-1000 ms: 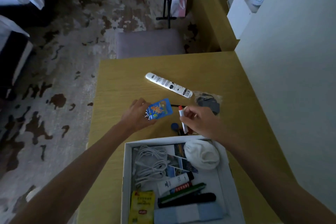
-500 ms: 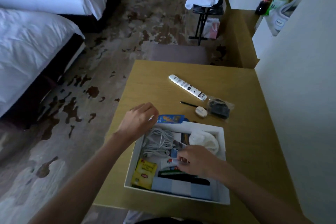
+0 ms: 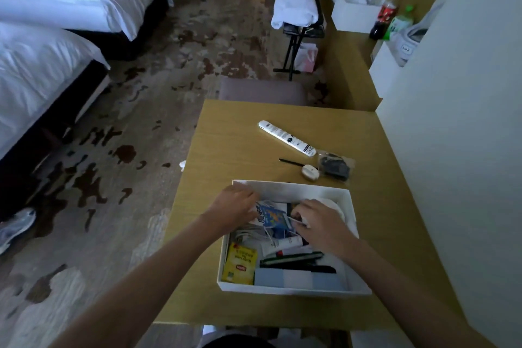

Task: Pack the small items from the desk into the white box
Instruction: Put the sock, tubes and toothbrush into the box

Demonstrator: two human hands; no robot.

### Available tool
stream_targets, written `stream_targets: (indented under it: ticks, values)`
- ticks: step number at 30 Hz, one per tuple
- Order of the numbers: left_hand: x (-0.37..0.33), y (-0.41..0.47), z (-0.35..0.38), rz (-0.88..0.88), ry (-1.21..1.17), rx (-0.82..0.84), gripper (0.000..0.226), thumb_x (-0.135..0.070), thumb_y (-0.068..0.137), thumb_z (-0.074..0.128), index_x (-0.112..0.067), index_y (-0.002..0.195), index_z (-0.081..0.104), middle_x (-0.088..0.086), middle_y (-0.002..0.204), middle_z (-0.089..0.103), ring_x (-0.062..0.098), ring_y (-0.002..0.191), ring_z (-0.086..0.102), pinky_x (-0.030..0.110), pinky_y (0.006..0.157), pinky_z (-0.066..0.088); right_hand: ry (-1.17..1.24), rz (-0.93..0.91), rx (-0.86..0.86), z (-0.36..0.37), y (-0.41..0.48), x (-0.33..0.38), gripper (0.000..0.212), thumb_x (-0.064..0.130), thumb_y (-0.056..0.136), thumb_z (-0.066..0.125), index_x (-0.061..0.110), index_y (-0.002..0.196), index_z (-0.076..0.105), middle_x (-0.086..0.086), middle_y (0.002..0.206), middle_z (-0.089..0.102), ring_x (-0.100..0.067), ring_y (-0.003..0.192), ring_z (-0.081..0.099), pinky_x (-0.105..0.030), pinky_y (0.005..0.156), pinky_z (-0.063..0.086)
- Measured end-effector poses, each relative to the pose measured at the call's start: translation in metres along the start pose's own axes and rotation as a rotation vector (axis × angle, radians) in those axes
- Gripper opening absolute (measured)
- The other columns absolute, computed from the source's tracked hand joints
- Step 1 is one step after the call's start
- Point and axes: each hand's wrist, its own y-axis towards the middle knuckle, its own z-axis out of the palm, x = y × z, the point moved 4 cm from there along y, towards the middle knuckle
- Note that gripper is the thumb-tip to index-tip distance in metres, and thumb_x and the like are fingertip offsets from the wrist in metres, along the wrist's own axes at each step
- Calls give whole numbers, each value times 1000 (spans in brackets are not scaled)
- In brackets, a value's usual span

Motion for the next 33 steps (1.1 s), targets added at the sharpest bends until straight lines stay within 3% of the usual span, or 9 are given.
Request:
stream_targets:
  ticks: [2,5,9,12,16,20,23,26,33]
  values:
    - [0,3,3,47,36,44,31,-22,84,56,-10,112,62,11,112,66,30,99,63,39,84,52,-66,13,-20,2,11,2,19,28,85,63,21,103,63,3,102,59,-15,97,55,-29,76,47]
    - [3,6,10,17,-3,122,30,-19,89,48,-15,117,59,6,120,63,27,103,61,39,85,51,-141,3,158,18,25,7,46,32,76,67,23,120,56,0,119,54,-18,109,51,-31,84,47]
    - [4,5,9,7,-101,61,28,-19,92,45,-15,116,58,5,117,64,25,101,62,36,80,48,-257,-54,277,42,34,14,65,35,74,67,24,135,48,0,136,51,-21,125,44,-36,100,39]
    - [8,2,8,-41,-222,33,26,-23,95,43,-16,112,61,5,112,66,25,99,62,30,71,41,-299,-68,201,44,35,14,52,28,82,62,20,132,52,-3,134,55,-23,124,48,-38,102,39]
    - [18,-3,1,-60,-373,28,31,-14,86,49,-18,115,59,7,116,64,24,98,60,26,69,38,-198,-95,-67,17,29,13,17,20,94,54,14,103,67,-4,103,69,-24,97,63,-33,83,46]
    - [19,0,-15,-48,-559,-42,30,-14,86,52,-18,115,59,6,113,66,20,92,62,33,71,53,40,17,-225,-16,17,5,19,21,98,53,15,105,69,1,100,70,-15,89,62,-29,75,47]
    - [11,12,-22,-65,-673,-38,22,-34,91,55,-21,108,59,3,103,66,16,88,63,34,71,55,148,123,-257,-28,6,-4,18,23,98,52,17,108,66,7,94,65,-9,82,58,-18,66,42]
    - [3,25,-19,-123,-695,18,26,-41,92,53,-18,103,60,2,97,66,18,83,64,33,68,54,196,204,-178,-21,-3,-10,16,19,97,52,18,108,64,10,92,60,-8,82,57,-8,66,35]
    - [-24,26,9,-34,-610,320,33,-36,88,59,-19,116,54,-3,96,66,17,93,64,31,79,50,182,332,214,-2,-36,-38,28,21,99,44,23,125,56,-2,118,61,-15,102,58,-27,81,47]
